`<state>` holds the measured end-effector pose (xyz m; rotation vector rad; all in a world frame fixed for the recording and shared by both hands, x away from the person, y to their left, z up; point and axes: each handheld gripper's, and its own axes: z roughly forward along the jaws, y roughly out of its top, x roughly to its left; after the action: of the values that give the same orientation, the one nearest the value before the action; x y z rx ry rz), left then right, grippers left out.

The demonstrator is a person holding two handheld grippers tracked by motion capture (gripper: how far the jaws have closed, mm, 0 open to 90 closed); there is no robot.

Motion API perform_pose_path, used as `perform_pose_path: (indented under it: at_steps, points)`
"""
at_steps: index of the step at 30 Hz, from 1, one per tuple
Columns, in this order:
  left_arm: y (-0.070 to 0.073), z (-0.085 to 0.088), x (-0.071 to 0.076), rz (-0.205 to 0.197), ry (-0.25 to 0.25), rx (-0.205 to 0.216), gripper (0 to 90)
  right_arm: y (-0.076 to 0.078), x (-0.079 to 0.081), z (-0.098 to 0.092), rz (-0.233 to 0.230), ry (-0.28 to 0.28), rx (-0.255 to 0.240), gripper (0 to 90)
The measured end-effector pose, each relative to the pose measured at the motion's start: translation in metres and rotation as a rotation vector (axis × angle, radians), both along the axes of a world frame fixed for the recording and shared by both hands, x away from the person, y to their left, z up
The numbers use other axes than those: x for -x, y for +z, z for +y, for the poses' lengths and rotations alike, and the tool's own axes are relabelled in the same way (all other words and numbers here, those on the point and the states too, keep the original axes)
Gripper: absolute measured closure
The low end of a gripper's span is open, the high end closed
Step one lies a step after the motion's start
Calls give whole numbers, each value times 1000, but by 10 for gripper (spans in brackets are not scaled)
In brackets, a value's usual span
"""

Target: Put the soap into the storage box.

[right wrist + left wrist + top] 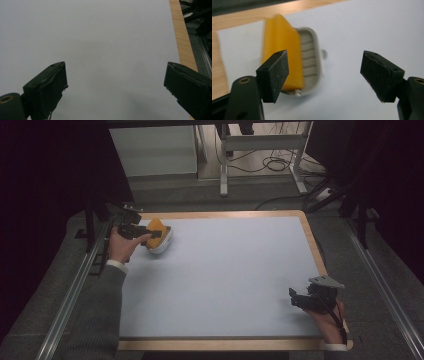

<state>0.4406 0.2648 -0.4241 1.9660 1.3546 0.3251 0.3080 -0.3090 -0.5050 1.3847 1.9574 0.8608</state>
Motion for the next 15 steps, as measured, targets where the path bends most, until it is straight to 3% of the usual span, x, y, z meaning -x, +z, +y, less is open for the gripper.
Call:
perform_pose_path:
  at_steps: [2,3,4,7,8,9,10,11,14,15]
  points:
    - [-1,-2,6,-4,-19,3,228,0,0,1,-2,4,1,47]
    - [-5,-5,19,-21,-47,18,230,1,0,1,-6,14,-4,48]
    - [-5,-5,19,-21,-47,18,231,1,1,1,-8,15,-7,48]
    - [-16,-10,43,-44,-83,48,233,3,1,0,-15,16,-12,48]
    - [-16,-10,43,-44,-83,48,233,3,1,-1,-18,18,-10,48]
    - [-23,-12,55,-45,-101,57,232,3,2,-1,-18,19,-11,47]
    - [-23,-12,55,-45,-101,57,233,3,2,-1,-18,19,-11,47]
    - [-32,-14,66,-48,-107,60,233,4,2,0,-19,21,-12,48]
    - [-41,-16,76,-49,-122,54,233,5,3,1,-26,30,-12,48]
    - [-50,-18,85,-42,-132,58,233,5,3,1,-27,30,-14,47]
